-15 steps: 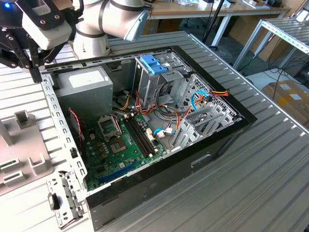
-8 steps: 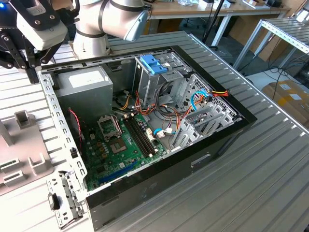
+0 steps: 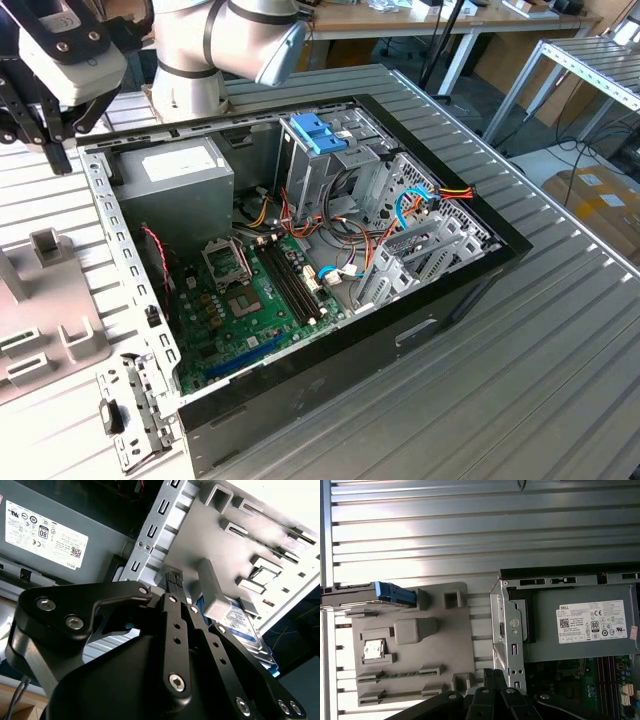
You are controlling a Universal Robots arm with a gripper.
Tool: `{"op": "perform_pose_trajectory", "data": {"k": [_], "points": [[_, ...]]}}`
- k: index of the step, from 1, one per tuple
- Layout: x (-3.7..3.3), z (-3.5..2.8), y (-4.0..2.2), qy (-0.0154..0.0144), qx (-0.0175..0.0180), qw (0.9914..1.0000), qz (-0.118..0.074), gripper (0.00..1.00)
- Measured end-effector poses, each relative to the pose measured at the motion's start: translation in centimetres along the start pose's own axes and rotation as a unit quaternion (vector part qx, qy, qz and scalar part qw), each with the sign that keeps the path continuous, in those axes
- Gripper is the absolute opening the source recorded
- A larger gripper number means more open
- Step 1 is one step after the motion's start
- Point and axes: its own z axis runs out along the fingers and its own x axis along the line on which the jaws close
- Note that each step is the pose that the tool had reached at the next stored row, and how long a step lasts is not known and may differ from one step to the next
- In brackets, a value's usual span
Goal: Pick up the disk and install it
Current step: 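Reach for the disk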
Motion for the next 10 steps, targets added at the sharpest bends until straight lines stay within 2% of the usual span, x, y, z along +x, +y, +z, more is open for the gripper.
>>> {"op": "perform_pose_trajectory", "data": {"k": [10], "points": [[1.01,-0.03,-0.08,0.0,0.0,1.0,0.0,0.11]]}}
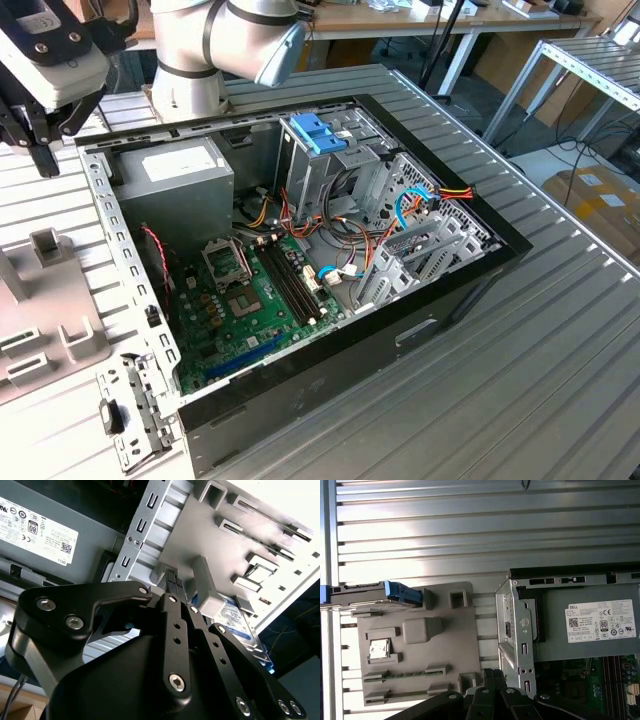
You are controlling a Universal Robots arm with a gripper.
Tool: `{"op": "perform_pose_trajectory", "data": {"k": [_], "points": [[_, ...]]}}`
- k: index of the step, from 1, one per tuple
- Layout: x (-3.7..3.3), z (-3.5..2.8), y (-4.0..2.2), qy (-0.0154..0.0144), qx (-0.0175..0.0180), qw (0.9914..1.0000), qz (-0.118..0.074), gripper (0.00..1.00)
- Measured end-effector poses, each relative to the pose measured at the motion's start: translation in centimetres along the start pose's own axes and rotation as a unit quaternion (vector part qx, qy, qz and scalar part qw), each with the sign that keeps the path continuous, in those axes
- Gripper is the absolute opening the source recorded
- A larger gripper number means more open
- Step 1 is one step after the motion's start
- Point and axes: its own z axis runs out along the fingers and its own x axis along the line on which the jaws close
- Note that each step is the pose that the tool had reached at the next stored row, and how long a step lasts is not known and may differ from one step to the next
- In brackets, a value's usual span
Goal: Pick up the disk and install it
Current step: 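Reach for the disk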
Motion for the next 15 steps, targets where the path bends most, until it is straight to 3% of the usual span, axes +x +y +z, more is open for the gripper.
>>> {"op": "perform_pose_trajectory", "data": {"k": [15], "points": [[1.7,-0.05,-0.13,0.0,0.0,1.0,0.0,0.11]]}}
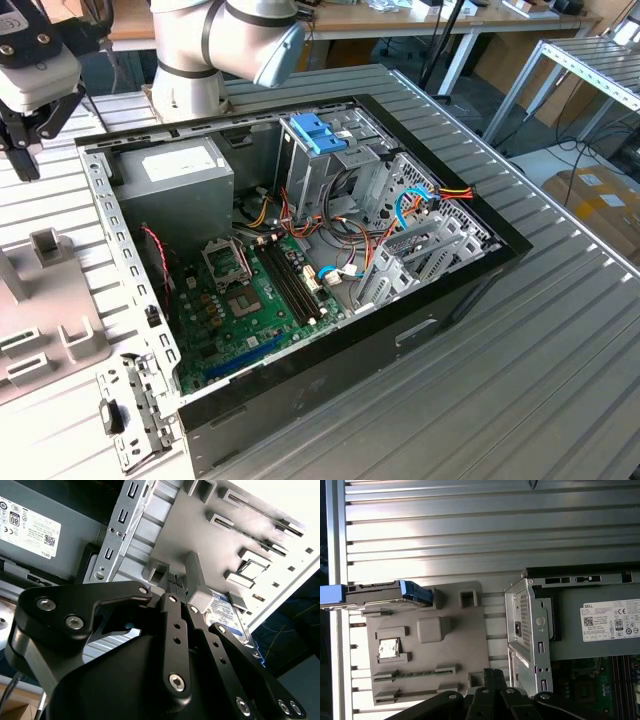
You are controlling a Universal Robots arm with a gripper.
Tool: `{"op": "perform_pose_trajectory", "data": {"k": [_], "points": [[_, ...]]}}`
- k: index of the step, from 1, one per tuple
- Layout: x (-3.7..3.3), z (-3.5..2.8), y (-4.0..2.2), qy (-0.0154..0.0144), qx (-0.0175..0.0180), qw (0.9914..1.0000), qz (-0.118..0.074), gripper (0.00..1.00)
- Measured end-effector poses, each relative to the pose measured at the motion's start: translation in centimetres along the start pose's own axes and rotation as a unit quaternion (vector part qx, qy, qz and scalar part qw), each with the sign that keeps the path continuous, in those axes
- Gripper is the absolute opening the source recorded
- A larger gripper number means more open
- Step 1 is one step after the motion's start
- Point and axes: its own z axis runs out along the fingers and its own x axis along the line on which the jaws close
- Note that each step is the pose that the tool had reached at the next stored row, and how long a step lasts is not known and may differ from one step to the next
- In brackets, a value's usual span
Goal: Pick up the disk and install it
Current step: 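Reach for the disk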
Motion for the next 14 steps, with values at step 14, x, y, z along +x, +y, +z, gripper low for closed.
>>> {"op": "perform_pose_trajectory", "data": {"k": [14], "points": [[1.49,-0.04,-0.11,0.0,0.0,1.0,0.0,0.11]]}}
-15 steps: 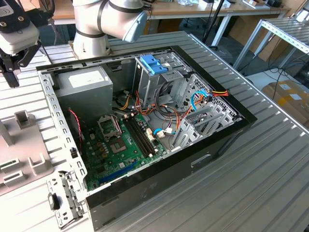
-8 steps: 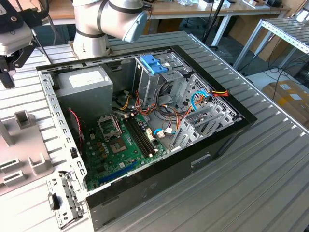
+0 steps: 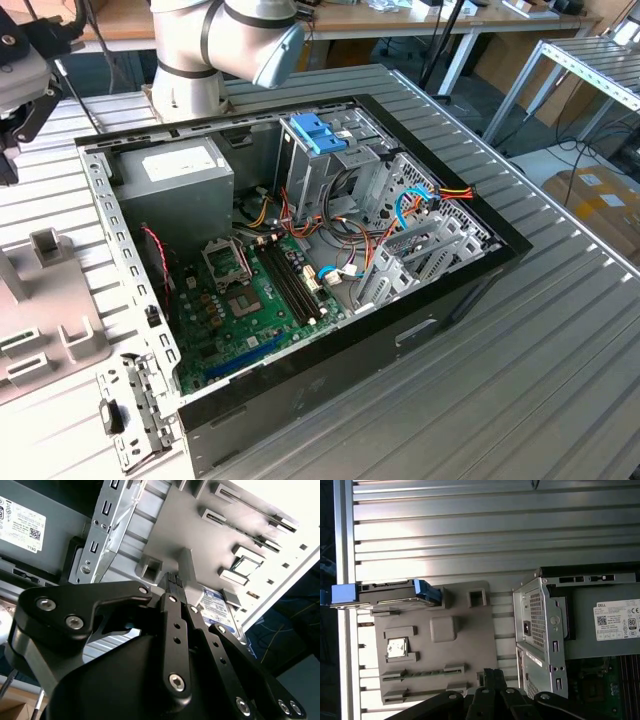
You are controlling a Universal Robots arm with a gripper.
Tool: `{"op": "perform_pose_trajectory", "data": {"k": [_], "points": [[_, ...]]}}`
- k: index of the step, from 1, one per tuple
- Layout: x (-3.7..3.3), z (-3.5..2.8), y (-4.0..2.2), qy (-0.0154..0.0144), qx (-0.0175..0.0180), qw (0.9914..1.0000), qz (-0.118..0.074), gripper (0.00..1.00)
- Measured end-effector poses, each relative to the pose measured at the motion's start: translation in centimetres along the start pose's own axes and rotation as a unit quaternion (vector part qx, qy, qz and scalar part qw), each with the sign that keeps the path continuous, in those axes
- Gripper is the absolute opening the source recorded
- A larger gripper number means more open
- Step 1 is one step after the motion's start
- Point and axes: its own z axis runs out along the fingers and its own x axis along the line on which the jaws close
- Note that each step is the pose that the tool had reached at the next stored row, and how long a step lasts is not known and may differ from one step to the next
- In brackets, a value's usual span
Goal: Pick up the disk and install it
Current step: 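Reach for the disk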
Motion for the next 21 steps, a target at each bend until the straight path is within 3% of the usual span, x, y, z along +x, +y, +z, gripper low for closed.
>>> {"op": "perform_pose_trajectory", "data": {"k": [21], "points": [[2.17,-0.06,-0.16,0.0,0.0,1.0,0.0,0.11]]}}
